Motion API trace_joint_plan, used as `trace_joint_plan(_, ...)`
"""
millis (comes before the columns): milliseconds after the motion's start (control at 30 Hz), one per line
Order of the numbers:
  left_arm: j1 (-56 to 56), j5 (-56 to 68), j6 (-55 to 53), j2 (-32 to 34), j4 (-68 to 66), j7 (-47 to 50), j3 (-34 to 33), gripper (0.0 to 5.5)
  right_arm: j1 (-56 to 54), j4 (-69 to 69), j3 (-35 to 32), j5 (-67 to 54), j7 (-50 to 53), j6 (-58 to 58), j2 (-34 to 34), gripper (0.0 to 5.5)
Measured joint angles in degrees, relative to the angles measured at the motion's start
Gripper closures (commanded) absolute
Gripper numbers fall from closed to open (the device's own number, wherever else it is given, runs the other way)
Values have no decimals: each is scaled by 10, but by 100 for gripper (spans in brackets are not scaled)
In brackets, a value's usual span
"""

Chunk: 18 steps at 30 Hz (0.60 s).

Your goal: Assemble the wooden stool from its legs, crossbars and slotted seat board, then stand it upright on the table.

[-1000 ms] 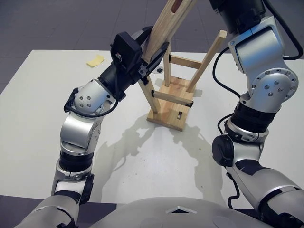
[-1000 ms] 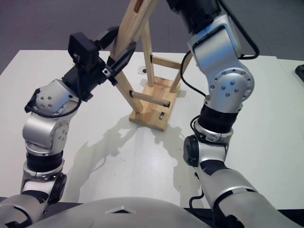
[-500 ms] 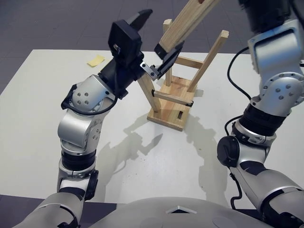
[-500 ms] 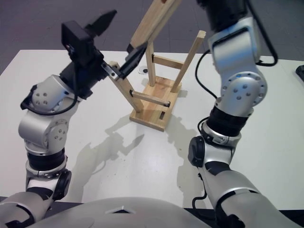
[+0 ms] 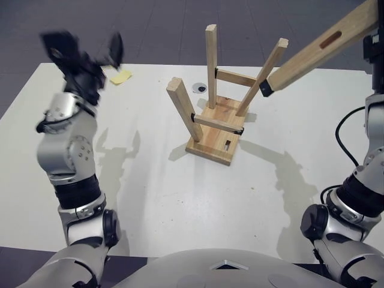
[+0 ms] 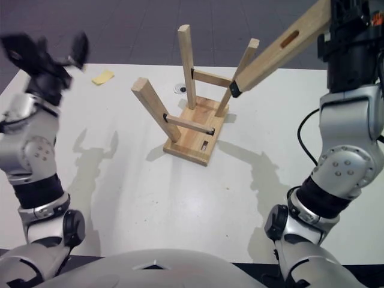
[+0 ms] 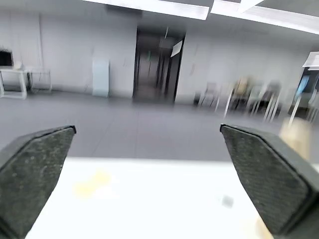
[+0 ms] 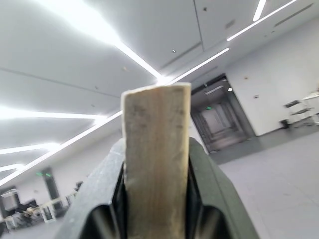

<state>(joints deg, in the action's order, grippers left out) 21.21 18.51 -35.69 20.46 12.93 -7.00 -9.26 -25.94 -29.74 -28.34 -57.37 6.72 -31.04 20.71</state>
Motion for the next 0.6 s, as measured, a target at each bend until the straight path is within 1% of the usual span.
trace_joint_plan(67, -41, -54, -21, 18, -32, -29, 101, 10, 27, -9, 16, 31, 19, -1, -1, 448)
trace_joint_plan(100, -54, -69, -30, 21, -44, -38, 135, 10, 39, -11, 22, 44, 29, -1, -5, 448)
trace_joint_plan(233, -71, -133, -34, 23, -71, -63, 241, 10, 73, -13, 45, 69, 53, 0, -35, 448)
trace_joint_plan(333, -50, -208, -1, 41, -82, -75, 311, 10, 86, -24, 65, 78, 53, 0, -47, 448)
trace_joint_plan(367, -43, -228, 14, 46, -87, -80, 327, 10, 90, -30, 70, 79, 53, 0, -52, 448)
trace_joint_plan(500, -37, -253, 44, 47, -86, -115, 358, 10, 108, -33, 89, 85, 54, -1, -70, 448)
trace_joint_plan(600, -38, -253, 42, 42, -81, -129, 359, 10, 111, -33, 96, 92, 54, 1, -77, 448)
